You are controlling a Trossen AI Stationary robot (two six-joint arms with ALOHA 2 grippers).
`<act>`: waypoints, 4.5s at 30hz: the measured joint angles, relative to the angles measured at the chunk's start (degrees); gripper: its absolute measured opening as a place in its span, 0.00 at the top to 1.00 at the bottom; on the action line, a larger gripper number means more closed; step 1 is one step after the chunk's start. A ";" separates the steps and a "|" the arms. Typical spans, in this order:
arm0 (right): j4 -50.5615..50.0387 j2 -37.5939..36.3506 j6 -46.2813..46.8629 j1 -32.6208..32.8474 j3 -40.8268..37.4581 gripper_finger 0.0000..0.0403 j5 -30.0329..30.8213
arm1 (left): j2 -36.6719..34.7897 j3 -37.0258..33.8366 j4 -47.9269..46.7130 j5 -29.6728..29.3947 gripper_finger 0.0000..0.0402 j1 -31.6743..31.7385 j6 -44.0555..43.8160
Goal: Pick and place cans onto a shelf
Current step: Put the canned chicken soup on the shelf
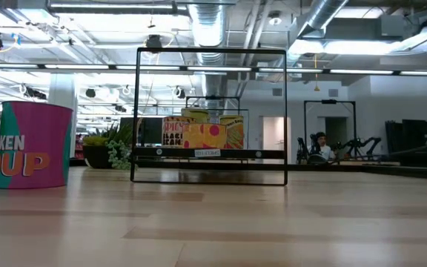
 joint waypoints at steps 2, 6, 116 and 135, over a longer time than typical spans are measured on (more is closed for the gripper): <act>0.29 2.59 -0.01 -3.27 0.00 0.95 -0.17 | -2.17 -3.55 -0.05 1.04 1.00 2.39 1.87; 0.20 7.64 -1.30 -11.06 0.00 0.96 -4.16 | -7.59 -14.32 0.02 4.09 1.00 6.15 4.14; 7.18 -2.94 -13.89 -27.18 -0.04 0.93 -33.83 | -21.24 -70.73 31.30 50.91 0.67 6.60 6.79; 6.06 -2.94 -14.10 -27.19 -0.04 0.95 -31.38 | -22.95 -65.96 19.43 53.13 1.00 6.95 5.14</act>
